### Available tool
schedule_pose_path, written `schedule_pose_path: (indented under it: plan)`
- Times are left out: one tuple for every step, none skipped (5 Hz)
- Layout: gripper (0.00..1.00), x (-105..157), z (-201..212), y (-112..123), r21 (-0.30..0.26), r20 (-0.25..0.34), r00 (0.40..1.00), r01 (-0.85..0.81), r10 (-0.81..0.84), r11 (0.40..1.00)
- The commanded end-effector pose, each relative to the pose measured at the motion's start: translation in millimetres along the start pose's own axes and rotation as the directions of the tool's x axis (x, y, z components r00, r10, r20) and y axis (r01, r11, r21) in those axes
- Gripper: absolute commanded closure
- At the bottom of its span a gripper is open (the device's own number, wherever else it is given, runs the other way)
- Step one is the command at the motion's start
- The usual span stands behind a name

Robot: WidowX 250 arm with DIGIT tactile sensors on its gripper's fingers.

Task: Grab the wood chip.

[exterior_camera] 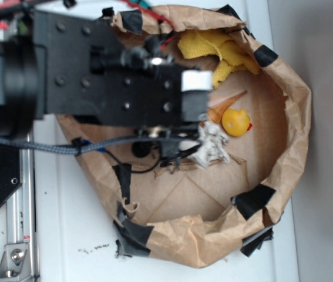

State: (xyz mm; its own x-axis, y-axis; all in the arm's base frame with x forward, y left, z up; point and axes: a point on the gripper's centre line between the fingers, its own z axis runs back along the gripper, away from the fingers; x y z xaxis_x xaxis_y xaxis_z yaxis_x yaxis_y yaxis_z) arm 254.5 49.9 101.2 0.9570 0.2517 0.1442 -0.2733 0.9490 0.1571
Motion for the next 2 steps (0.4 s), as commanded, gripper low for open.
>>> schedule_pose_path:
  plan:
    - [1.0,29.8,81.7,12.3,-0.068,-0.001,0.999,0.048,-0.048,0.997]
    - [1.0,27.7,75.3,8.0,-0.089,-0.05,0.994,0.094,-0.099,0.992]
